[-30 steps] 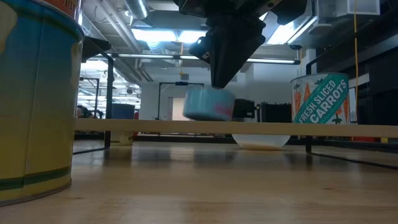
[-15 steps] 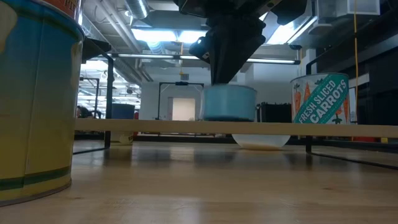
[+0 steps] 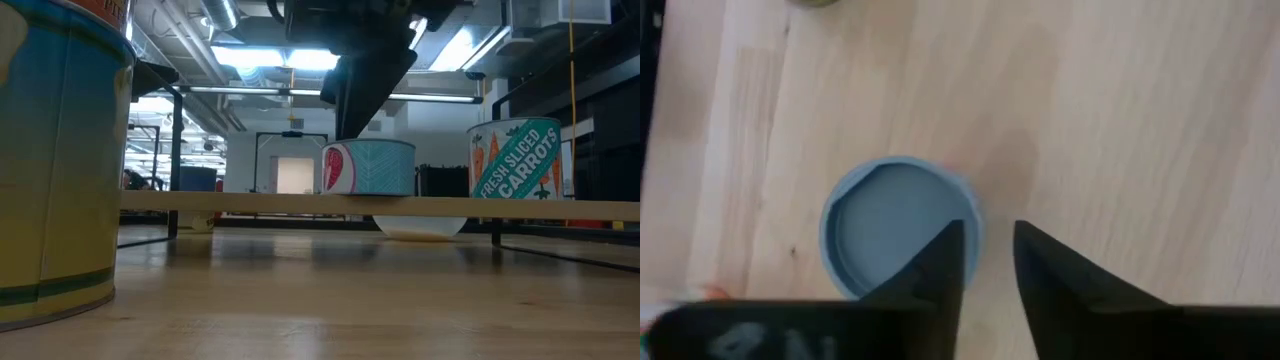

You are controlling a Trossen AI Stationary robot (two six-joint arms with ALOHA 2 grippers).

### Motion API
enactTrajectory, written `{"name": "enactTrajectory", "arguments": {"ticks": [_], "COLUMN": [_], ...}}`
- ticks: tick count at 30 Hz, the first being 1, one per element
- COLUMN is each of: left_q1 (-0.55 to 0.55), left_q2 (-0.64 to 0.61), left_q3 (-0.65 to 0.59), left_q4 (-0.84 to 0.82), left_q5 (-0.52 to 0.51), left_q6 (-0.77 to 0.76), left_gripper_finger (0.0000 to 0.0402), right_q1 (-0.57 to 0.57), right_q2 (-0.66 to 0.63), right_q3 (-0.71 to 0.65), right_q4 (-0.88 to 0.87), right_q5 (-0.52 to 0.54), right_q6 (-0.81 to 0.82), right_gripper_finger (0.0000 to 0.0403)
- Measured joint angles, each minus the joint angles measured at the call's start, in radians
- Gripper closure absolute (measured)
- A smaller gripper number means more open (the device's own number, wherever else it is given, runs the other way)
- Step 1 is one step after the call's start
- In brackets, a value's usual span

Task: Pick and place cans onto a shelf
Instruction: Put the canned tuna on the shelf

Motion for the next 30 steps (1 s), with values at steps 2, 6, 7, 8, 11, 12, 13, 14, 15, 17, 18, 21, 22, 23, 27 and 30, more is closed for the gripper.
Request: {"name": "enactTrajectory", "arguments": {"ticks": [2,6,7,8,11,12,13,14,15,17,18,21,22,23,27,30], "left_q1": [0.0,0.0,0.0,0.0,0.0,0.0,0.0,0.0,0.0,0.0,0.0,0.0,0.0,0.0,0.0,0.0], "left_q2": [0.0,0.0,0.0,0.0,0.0,0.0,0.0,0.0,0.0,0.0,0.0,0.0,0.0,0.0,0.0,0.0], "left_q3": [0.0,0.0,0.0,0.0,0.0,0.0,0.0,0.0,0.0,0.0,0.0,0.0,0.0,0.0,0.0,0.0], "left_q4": [0.0,0.0,0.0,0.0,0.0,0.0,0.0,0.0,0.0,0.0,0.0,0.0,0.0,0.0,0.0,0.0], "left_q5": [0.0,0.0,0.0,0.0,0.0,0.0,0.0,0.0,0.0,0.0,0.0,0.0,0.0,0.0,0.0,0.0], "left_q6": [0.0,0.0,0.0,0.0,-0.004,-0.004,-0.005,-0.005,-0.005,-0.005,-0.005,-0.005,-0.005,-0.005,-0.005,-0.005], "left_gripper_finger": [0.0324,0.0324,0.0324,0.0324,0.0324,0.0324,0.0324,0.0324,0.0324,0.0324,0.0324,0.0324,0.0324,0.0324,0.0324,0.0324], "right_q1": [-0.007,-0.019,-0.021,-0.023,-0.027,-0.028,-0.028,-0.027,-0.027,-0.026,-0.027,-0.027,-0.027,-0.027,-0.027,-0.027], "right_q2": [0.0,0.0,0.0,0.0,0.0,0.0,0.0,0.0,0.0,0.0,0.0,0.001,0.002,0.008,0.037,0.046], "right_q3": [0.0,0.0,0.0,0.0,0.0,0.0,0.0,0.0,0.0,0.0,0.0,0.0,0.0,0.0,0.0,0.0], "right_q4": [0.0,-0.003,-0.011,-0.023,-0.07,-0.082,-0.09,-0.092,-0.09,-0.087,-0.087,-0.087,-0.087,-0.087,-0.089,-0.088], "right_q5": [0.0,-0.001,-0.003,-0.003,-0.046,-0.065,-0.081,-0.085,-0.086,-0.088,-0.088,-0.081,-0.081,-0.082,-0.089,-0.106], "right_q6": [0.032,0.142,0.177,0.214,0.307,0.327,0.336,0.339,0.345,0.359,0.36,0.36,0.36,0.36,0.359,0.358], "right_gripper_finger": [0.0279,0.0245,0.0241,0.0239,0.0237,0.0237,0.0237,0.0237,0.0237,0.0237,0.0237,0.0237,0.0237,0.0237,0.0237,0.0237]}}
